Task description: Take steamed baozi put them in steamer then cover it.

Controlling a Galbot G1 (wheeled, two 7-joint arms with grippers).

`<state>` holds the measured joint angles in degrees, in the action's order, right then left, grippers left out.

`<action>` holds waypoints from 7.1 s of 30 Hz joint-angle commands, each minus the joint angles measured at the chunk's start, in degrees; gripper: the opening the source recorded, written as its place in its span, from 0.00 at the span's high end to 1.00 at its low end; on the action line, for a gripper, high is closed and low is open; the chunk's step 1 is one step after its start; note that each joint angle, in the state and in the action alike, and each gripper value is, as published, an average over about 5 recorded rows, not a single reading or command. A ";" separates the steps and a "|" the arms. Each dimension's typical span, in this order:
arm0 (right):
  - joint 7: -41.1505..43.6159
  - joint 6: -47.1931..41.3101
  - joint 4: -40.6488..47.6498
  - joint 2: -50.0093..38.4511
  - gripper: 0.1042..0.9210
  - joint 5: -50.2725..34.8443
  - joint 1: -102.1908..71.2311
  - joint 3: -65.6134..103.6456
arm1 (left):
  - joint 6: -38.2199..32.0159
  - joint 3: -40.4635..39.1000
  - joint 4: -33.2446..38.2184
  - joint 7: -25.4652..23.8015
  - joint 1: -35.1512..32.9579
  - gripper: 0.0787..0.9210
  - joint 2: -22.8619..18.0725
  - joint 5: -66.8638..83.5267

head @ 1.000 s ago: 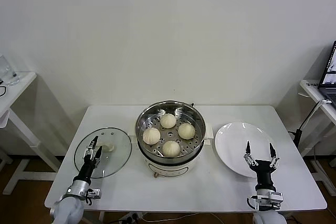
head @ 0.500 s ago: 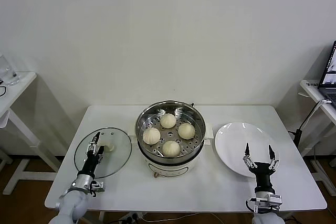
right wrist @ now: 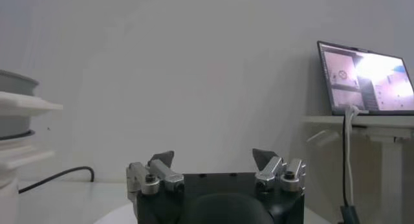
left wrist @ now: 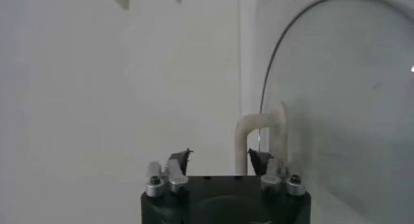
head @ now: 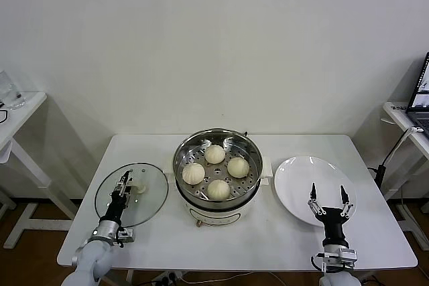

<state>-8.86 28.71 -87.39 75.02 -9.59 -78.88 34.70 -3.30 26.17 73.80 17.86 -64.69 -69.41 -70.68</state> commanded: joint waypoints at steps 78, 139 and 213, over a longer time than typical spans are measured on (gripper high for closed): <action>-0.13 -7.72 1.32 2.31 0.12 3.12 4.32 -0.08 | 33.27 -29.14 34.90 -32.40 4.77 0.87 -17.20 -16.61; 0.68 -6.47 2.68 2.58 0.12 3.48 5.22 0.21 | 29.26 -27.82 25.55 -28.85 6.06 0.87 -20.43 -24.61; 2.34 -14.51 -10.32 1.02 0.12 -5.72 -2.96 -2.18 | -8.10 7.69 28.31 -24.69 -17.09 0.12 -2.48 75.37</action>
<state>-7.00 13.81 -96.61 75.52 -15.54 -80.68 32.41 -6.61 31.74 104.47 -4.59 -78.81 -71.69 -0.47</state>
